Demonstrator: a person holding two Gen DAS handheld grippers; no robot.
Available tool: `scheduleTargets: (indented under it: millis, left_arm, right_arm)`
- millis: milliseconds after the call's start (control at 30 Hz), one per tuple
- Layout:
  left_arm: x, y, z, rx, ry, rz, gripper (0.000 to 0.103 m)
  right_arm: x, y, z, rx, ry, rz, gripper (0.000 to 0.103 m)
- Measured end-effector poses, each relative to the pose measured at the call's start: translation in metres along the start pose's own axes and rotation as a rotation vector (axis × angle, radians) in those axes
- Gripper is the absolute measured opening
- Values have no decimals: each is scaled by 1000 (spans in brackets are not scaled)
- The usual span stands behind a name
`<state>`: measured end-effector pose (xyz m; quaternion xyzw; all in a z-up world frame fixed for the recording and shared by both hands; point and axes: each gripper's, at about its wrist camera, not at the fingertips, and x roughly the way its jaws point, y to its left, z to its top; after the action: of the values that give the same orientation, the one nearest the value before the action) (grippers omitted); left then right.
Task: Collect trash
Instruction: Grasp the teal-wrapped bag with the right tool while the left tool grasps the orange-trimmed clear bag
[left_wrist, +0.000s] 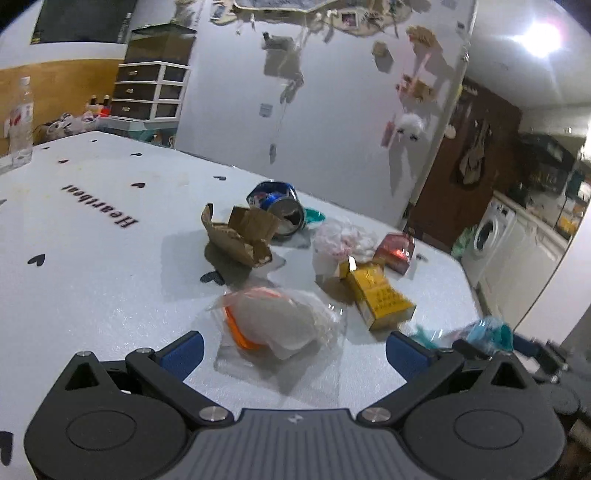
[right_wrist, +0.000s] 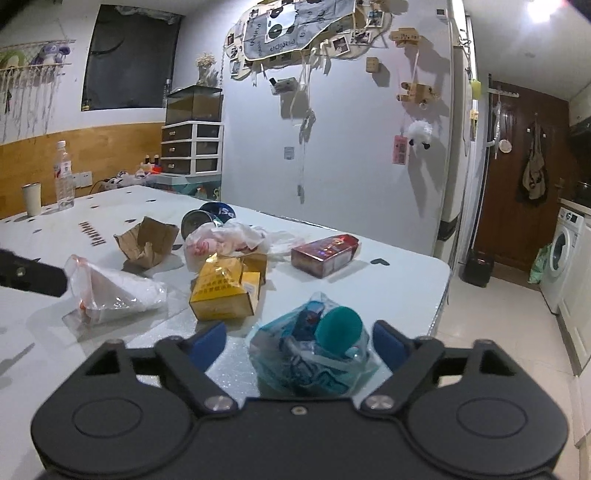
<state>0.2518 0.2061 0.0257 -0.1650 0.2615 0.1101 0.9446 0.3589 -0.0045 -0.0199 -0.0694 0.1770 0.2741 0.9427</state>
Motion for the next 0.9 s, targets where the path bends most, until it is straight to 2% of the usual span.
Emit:
scheduleTargets:
  millis: [100, 200, 333, 433, 567, 633, 767, 867, 900]
  left_arm:
    - [-6, 0, 0, -36, -51, -61, 100]
    - [-4, 4, 5, -92, -73, -109, 89]
    - [9, 12, 7, -211, -51, -141, 78]
    - [21, 21, 6, -329, -9, -192, 76]
    - [36, 26, 6, -407, -22, -203, 71]
    - [45, 26, 5, -423, -9, -206, 63]
    - [57, 25, 4, -423, -8, -162, 55]
    - [62, 22, 6, -384, -13, -145, 40]
    - [64, 22, 6, -384, -9, -142, 26]
  right_arm:
    - [-1, 1, -1, 7, -5, -7, 70]
    - [-3, 1, -1, 9, -10, 12, 66]
    - [-9, 5, -2, 5, -14, 37, 65]
    - [-17, 9, -3, -3, -20, 54, 65]
    - [-28, 14, -2, -9, -32, 84, 64]
    - [-32, 15, -2, -7, -29, 107, 63]
    - [-38, 18, -3, -8, -7, 134, 60]
    - [-44, 19, -4, -3, 2, 146, 59]
    - [-45, 20, -4, -1, 6, 149, 59]
